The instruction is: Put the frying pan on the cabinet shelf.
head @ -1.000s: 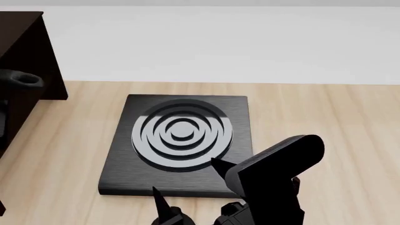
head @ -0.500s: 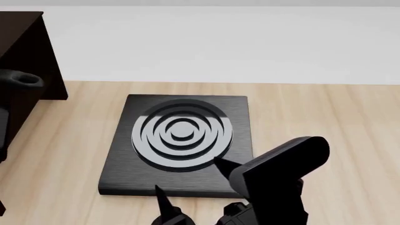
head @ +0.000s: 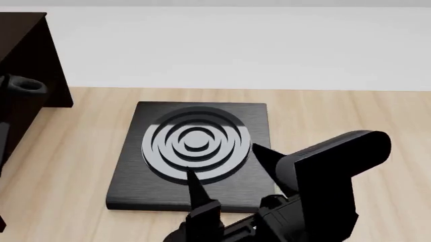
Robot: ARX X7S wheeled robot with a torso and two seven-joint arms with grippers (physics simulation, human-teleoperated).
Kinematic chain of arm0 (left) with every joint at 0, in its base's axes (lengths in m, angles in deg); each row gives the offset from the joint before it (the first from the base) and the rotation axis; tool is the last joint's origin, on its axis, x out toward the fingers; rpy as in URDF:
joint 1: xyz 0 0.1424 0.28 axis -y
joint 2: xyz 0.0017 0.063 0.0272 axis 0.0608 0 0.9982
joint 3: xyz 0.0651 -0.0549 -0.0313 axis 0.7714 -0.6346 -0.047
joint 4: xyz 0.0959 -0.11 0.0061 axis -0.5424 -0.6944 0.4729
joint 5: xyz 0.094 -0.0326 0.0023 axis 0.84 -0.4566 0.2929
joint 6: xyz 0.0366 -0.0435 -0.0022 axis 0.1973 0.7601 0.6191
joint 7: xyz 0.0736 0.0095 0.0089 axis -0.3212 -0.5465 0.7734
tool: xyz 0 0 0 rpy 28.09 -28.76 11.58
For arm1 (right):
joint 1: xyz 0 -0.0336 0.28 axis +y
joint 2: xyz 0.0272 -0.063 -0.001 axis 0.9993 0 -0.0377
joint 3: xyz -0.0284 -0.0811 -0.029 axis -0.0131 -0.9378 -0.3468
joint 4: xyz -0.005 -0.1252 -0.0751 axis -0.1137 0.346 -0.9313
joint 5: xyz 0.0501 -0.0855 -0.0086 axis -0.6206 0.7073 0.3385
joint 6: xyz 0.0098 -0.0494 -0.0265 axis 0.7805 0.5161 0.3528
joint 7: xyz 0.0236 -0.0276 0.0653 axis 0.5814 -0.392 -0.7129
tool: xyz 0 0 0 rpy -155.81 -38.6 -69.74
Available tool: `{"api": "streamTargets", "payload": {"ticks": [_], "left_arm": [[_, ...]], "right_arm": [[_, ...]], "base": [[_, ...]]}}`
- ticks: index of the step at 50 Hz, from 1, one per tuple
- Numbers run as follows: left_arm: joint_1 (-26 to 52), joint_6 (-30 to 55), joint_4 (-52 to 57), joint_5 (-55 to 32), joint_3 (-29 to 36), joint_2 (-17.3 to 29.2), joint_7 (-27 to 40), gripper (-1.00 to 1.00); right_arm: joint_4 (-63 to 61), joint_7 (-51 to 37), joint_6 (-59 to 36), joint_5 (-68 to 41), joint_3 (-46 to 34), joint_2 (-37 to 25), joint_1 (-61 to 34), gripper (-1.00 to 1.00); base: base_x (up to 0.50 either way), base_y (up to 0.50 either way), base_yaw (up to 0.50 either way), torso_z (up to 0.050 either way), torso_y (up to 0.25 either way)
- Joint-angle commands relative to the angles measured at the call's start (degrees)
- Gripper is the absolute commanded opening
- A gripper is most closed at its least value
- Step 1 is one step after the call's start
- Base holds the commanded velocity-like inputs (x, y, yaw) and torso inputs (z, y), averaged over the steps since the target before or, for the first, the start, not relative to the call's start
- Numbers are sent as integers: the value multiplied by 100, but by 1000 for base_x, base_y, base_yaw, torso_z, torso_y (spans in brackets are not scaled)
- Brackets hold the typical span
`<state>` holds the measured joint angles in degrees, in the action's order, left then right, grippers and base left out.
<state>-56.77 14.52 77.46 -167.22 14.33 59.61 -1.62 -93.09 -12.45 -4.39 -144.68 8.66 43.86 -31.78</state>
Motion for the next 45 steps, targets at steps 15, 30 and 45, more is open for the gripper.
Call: {"api": "streamTargets", "payload": {"ticks": [15, 30, 45], "left_arm": [[-542, -273, 890, 4254, 1775, 737, -1393, 100], [-933, 151, 2396, 4880, 2243, 1056, -502, 100], [-1231, 306, 2698, 5580, 2710, 1099, -74, 100]], "right_arm": [[362, -642, 261, -318, 743, 19, -99, 100], [334, -643, 427, 100, 906, -255, 258, 100], [468, -401, 847, 739, 977, -380, 680, 100]], "base": [[0, 0, 0, 0, 0], [0, 0, 0, 0, 0], [0, 0, 0, 0, 0]]}}
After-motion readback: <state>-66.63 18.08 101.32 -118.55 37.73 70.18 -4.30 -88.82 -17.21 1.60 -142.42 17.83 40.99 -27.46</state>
